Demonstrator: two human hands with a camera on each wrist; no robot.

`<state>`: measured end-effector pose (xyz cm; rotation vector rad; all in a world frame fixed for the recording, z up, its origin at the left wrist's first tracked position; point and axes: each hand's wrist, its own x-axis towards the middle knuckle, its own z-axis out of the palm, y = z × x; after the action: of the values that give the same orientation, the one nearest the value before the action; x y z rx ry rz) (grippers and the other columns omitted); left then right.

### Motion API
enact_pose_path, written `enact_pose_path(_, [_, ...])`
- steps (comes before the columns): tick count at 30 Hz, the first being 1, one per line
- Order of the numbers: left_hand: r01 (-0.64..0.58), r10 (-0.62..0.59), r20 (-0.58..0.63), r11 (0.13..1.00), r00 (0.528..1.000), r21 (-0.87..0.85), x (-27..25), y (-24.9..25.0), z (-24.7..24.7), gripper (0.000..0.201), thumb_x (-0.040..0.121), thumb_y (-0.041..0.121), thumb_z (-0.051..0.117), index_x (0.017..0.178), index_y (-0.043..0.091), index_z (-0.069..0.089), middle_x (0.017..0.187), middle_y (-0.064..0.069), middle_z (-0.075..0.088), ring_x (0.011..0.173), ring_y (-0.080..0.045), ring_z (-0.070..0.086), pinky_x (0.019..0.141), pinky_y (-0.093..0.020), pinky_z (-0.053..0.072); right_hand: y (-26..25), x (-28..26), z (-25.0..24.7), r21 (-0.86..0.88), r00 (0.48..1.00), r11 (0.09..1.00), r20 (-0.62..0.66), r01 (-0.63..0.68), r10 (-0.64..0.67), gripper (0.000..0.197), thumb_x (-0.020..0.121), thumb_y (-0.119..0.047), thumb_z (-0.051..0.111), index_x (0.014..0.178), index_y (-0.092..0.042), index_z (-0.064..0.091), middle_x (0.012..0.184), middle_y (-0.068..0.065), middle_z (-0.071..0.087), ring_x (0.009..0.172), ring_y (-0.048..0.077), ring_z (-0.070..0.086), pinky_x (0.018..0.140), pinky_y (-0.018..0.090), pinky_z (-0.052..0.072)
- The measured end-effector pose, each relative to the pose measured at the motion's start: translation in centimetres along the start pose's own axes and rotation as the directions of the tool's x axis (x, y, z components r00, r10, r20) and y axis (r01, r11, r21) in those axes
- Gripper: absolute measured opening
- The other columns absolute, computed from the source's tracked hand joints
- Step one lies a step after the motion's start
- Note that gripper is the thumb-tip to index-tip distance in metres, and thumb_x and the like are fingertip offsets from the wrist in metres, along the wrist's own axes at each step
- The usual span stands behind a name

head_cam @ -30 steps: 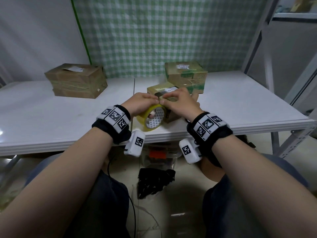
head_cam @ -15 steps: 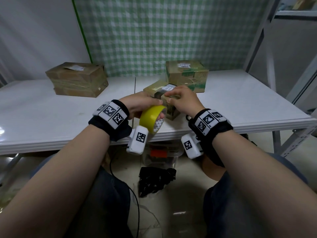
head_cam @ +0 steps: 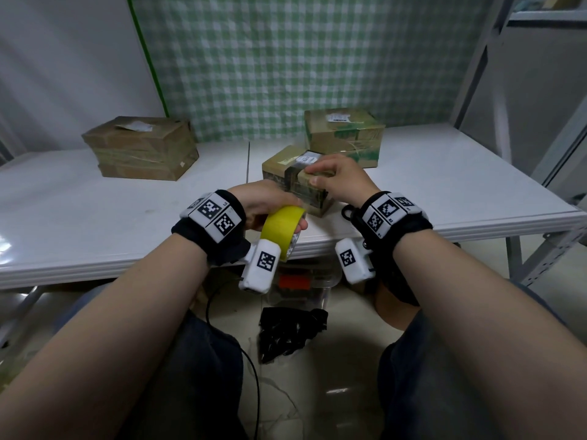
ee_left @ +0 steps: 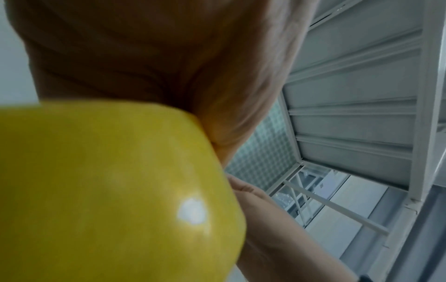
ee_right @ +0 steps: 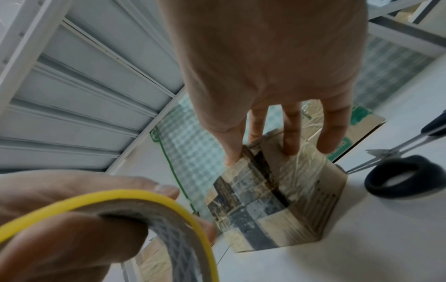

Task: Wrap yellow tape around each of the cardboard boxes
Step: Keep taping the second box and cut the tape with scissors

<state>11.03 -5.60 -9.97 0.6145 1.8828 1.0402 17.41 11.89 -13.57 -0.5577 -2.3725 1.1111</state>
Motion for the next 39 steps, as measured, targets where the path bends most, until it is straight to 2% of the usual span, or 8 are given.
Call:
enact_pose_path(9, [-0.072,0.069,-0.027,0.985,0.997,-0.155,-0.5,-0.7,0.0,0.026,0.106,0.026,0.053,0.119,0.005,0.062,0.089,-0.009,0.079,0.069,-0.019,0.075,0.064,-0.032,0.063,-0.1,-0.5,-0.5,0.038,1.0,0.999,-0.013,0.025,-0.025,0.027,0.097,-0.012,0.065,0.124,-0.013,0.072,0.125,-0.002,0.06,0.114,0.012,0.056,0.078,0.004,0.039])
enact_pose_path(12, [-0.077,0.072,-0.036,0.983,0.997,-0.166,-0.6,-0.7,0.1,0.026,0.105,0.025,0.054,0.119,0.005,0.063,0.087,-0.008,0.079,0.067,-0.018,0.074,0.06,-0.03,0.062,-0.8,-0.8,-1.3,0.155,0.997,0.985,-0.018,-0.076,0.08,0.027,0.1,-0.02,0.062,0.126,-0.019,0.07,0.11,-0.01,0.063,0.088,0.001,0.059,0.059,0.005,0.043])
enact_pose_path(15, [-0.089,0.082,-0.043,0.982,0.996,-0.165,-0.7,-0.7,0.1,0.025,0.105,0.025,0.055,0.119,0.005,0.063,0.088,-0.007,0.079,0.069,-0.017,0.075,0.065,-0.031,0.063,-0.1,-1.0,-2.6,0.09,0.975,0.986,-0.16,-0.139,0.153,0.014,0.096,-0.023,0.064,0.103,-0.019,0.075,0.095,-0.007,0.069,0.077,0.002,0.058,0.07,0.023,0.045])
enact_pose_path(18, [-0.094,0.087,-0.046,0.979,0.995,-0.179,-0.6,-0.8,0.1,0.031,0.105,0.024,0.055,0.124,0.002,0.062,0.093,-0.01,0.079,0.072,-0.019,0.075,0.074,-0.035,0.063,1.4,-1.4,-4.2,-0.26,0.94,0.916,-0.235,-0.305,0.247,0.022,0.089,-0.031,0.062,0.089,-0.011,0.072,0.088,0.004,0.072,0.086,0.025,0.067,0.074,0.034,0.052])
enact_pose_path(22, [-0.093,0.085,-0.047,0.979,0.995,-0.183,-0.6,-0.7,0.1,0.035,0.104,0.025,0.056,0.129,0.0,0.06,0.094,-0.01,0.079,0.072,-0.02,0.075,0.073,-0.035,0.063,2.9,-1.9,-4.4,-0.509,0.899,0.746,-0.172,-0.431,0.402,0.047,0.082,-0.062,0.064,0.09,-0.016,0.057,0.103,0.007,0.058,0.109,0.038,0.059,0.087,0.04,0.051])
enact_pose_path(26, [-0.092,0.083,-0.055,0.981,0.995,-0.17,-0.8,-0.7,0.2,0.036,0.105,0.025,0.056,0.13,0.0,0.06,0.093,-0.009,0.079,0.071,-0.019,0.075,0.068,-0.033,0.064,2.9,-2.5,-3.7,-0.647,0.882,0.648,-0.085,-0.403,0.464,0.048,0.082,-0.061,0.07,0.092,-0.017,0.053,0.104,0.007,0.051,0.115,0.038,0.05,0.089,0.04,0.046])
enact_pose_path(33, [-0.099,0.091,-0.058,0.981,0.994,-0.165,-1.1,-0.7,0.3,0.04,0.106,0.027,0.053,0.136,0.001,0.055,0.101,-0.011,0.078,0.076,-0.021,0.075,0.086,-0.04,0.059,2.7,-3.3,-4.8,-0.65,0.869,0.644,-0.052,-0.404,0.493,0.033,0.077,-0.037,0.079,0.082,-0.01,0.061,0.08,0.006,0.065,0.074,0.024,0.062,0.061,0.028,0.046])
enact_pose_path(39, [-0.101,0.091,-0.065,0.98,0.994,-0.17,-1.1,-0.6,0.3,0.042,0.105,0.026,0.054,0.136,-0.002,0.054,0.102,-0.014,0.077,0.073,-0.023,0.074,0.082,-0.04,0.06,2.2,-5.0,-7.6,-0.427,0.836,0.74,-0.075,-0.52,0.544,0.031,0.065,-0.035,0.08,0.069,-0.008,0.064,0.071,0.007,0.073,0.066,0.028,0.067,0.062,0.029,0.05])
